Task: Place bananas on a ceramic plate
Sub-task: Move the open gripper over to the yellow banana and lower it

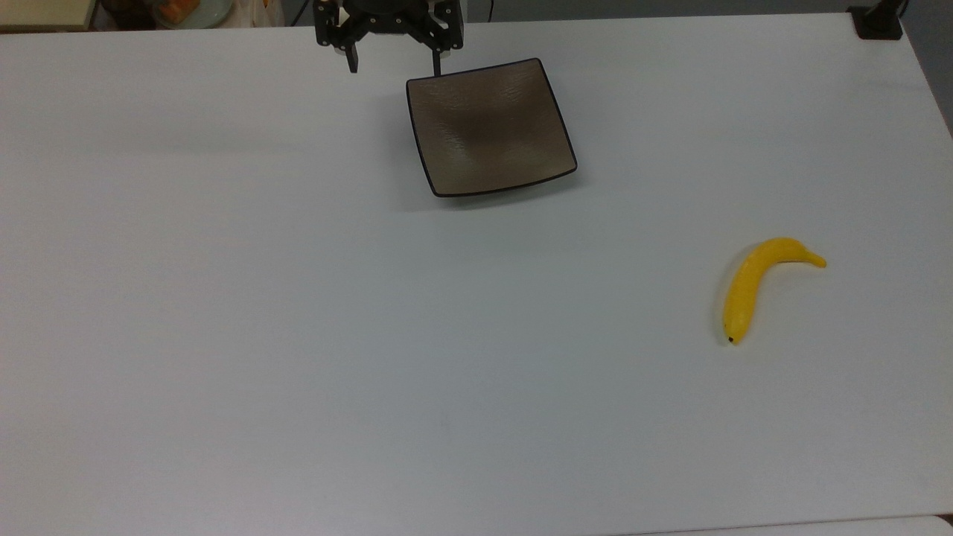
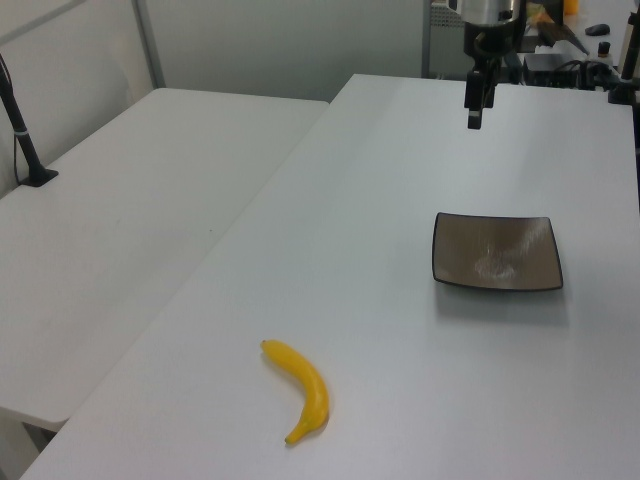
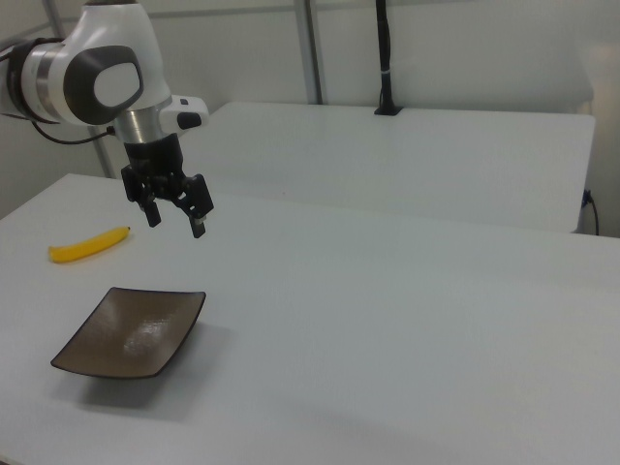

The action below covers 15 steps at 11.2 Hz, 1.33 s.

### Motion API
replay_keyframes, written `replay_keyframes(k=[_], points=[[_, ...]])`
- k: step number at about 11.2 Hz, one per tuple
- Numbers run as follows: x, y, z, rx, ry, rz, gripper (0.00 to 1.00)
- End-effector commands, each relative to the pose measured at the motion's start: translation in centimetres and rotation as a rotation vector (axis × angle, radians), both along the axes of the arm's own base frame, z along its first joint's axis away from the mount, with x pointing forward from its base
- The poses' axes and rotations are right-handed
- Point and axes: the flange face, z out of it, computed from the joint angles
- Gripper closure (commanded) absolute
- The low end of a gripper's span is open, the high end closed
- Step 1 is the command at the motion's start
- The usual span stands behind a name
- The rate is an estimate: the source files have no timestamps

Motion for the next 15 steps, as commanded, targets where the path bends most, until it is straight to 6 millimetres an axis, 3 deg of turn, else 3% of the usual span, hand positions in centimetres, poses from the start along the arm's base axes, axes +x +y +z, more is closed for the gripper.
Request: replay_keyframes(k=[1, 7, 11, 13, 15], points=[[0.2, 1.3, -0.3, 0.019, -0.015, -0.013, 0.0], [2.2, 2.6, -1.0, 0.045, -0.113, -0.122, 0.0], [6.8, 10.2, -5.2, 0.094, -0.153, -0.342, 0.0], [8.1, 14.5, -7.2, 0.119, -0.154, -0.386, 0.0], [9.0, 18.3, -7.7, 0.177, -0.196, -0.458, 0.0]])
